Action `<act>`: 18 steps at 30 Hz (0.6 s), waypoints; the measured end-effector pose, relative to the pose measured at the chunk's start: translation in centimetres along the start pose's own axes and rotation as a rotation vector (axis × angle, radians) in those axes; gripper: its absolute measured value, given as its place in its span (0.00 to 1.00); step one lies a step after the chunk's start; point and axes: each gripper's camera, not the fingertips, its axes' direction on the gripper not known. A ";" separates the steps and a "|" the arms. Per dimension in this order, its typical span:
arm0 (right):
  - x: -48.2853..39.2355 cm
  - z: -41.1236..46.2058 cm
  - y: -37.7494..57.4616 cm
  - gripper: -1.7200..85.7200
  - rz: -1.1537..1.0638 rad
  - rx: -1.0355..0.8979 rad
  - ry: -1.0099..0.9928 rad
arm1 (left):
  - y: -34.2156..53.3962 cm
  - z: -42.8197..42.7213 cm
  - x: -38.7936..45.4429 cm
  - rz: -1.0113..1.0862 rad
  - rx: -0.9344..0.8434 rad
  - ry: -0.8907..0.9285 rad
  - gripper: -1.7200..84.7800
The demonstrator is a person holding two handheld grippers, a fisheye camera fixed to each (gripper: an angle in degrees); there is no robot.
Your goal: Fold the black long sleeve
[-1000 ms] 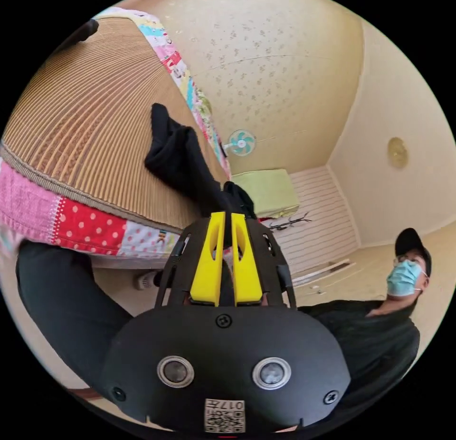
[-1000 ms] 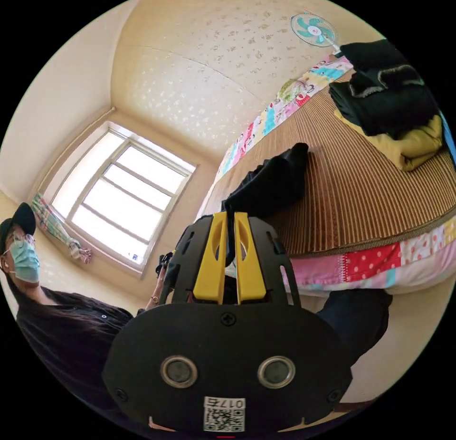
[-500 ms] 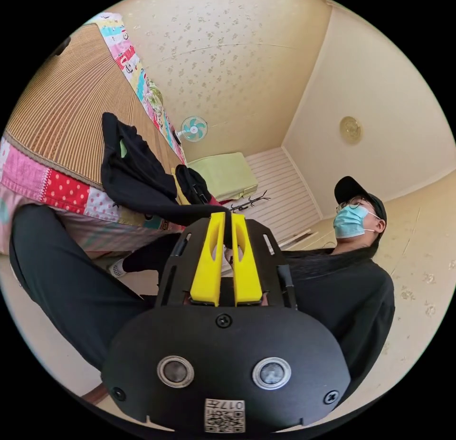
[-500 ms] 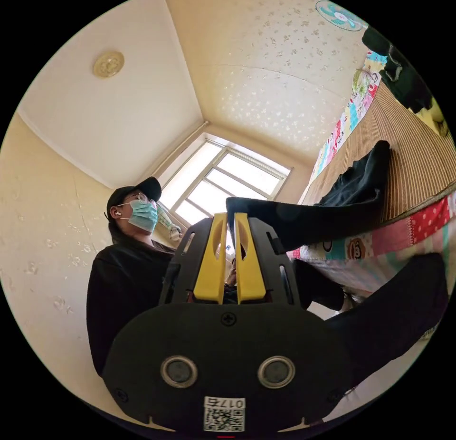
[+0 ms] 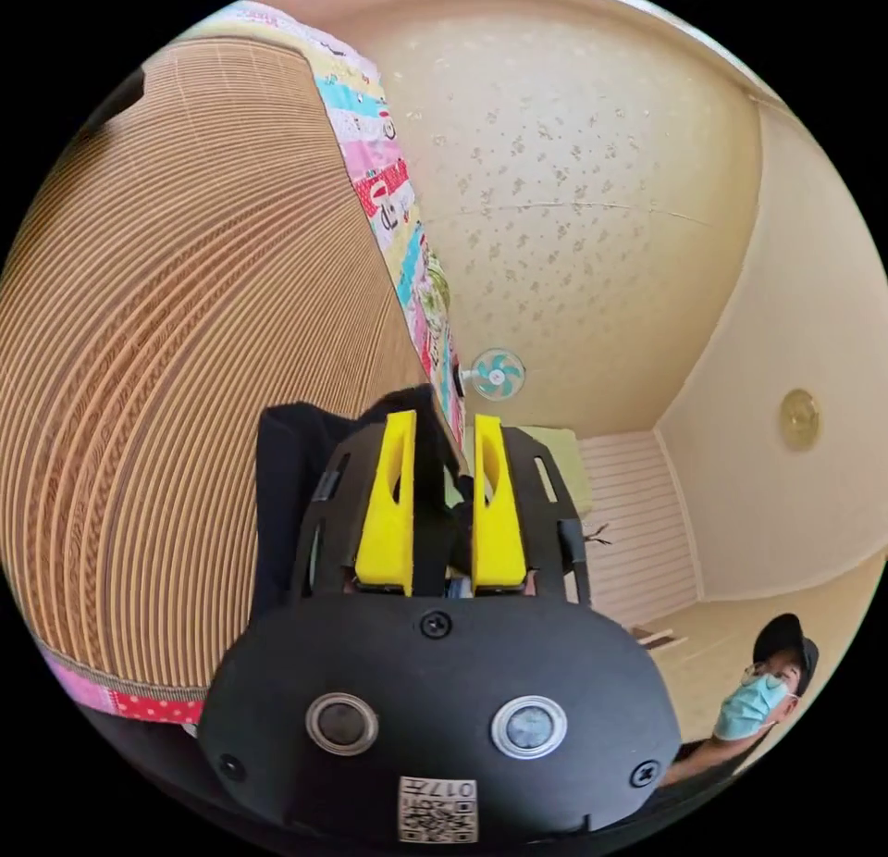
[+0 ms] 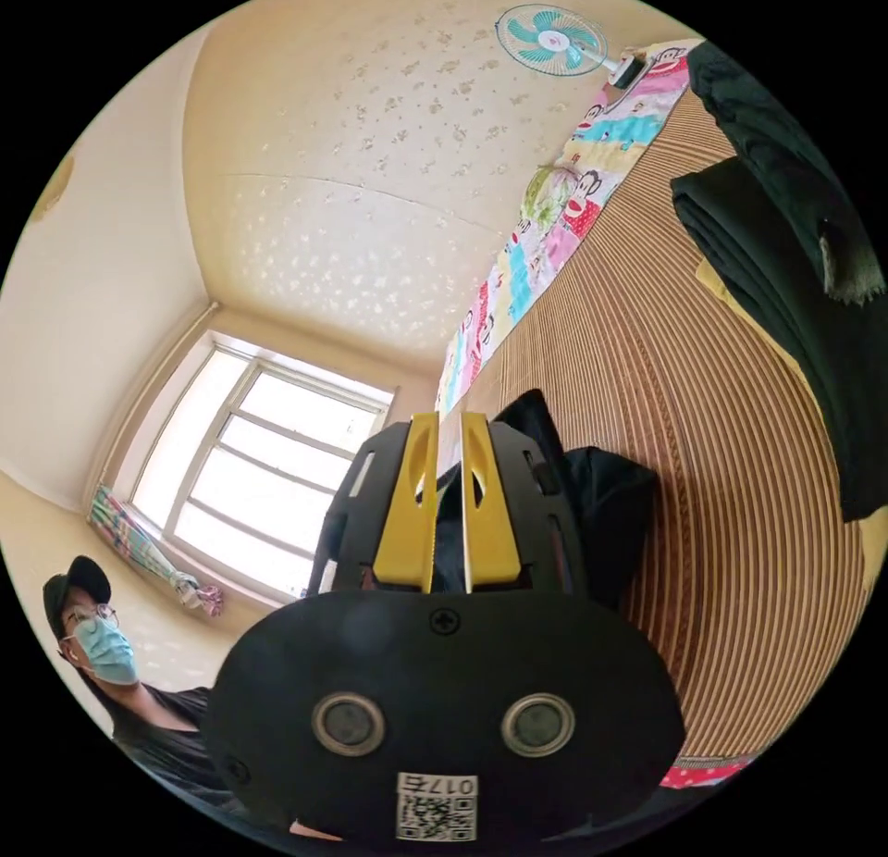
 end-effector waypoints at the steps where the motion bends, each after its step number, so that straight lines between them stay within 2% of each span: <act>1: -0.5 1.7 0.0 0.04 0.000 0.004 0.021 | 0.1 0.6 0.1 0.020 0.018 -0.008 0.14; 3: -1.9 4.2 1.3 0.03 -0.071 -0.028 0.109 | 2.1 3.2 0.4 0.126 0.000 -0.109 0.14; 4: -2.8 6.0 2.9 0.03 -0.153 -0.076 0.218 | 2.8 4.0 0.3 0.154 -0.022 -0.154 0.14; 6: -3.0 9.2 6.0 0.03 -0.260 -0.181 0.446 | 6.2 7.1 -1.3 0.219 -0.128 -0.380 0.14; 8: -0.9 13.6 10.1 0.02 -0.370 -0.358 0.830 | 8.6 7.8 -3.5 0.214 -0.148 -0.556 0.14; 10: -0.2 15.0 12.5 0.02 -0.514 -0.377 0.944 | 10.7 6.8 -5.1 0.206 -0.123 -0.632 0.15; 13: -2.4 15.2 13.2 0.02 -0.509 -0.274 1.021 | 14.0 2.9 -6.6 0.143 -0.031 -0.555 0.17; 15: -5.0 15.4 14.1 0.02 -0.573 -0.168 0.938 | 16.7 0.8 -7.9 0.065 0.009 -0.430 0.19; 16: -6.6 16.1 14.8 0.02 -0.630 -0.131 0.831 | 17.3 0.6 -8.4 0.039 0.011 -0.406 0.19; 18: -8.1 18.0 15.8 0.02 -0.672 -0.125 0.692 | 19.3 1.4 -10.4 -0.026 0.005 -0.330 0.19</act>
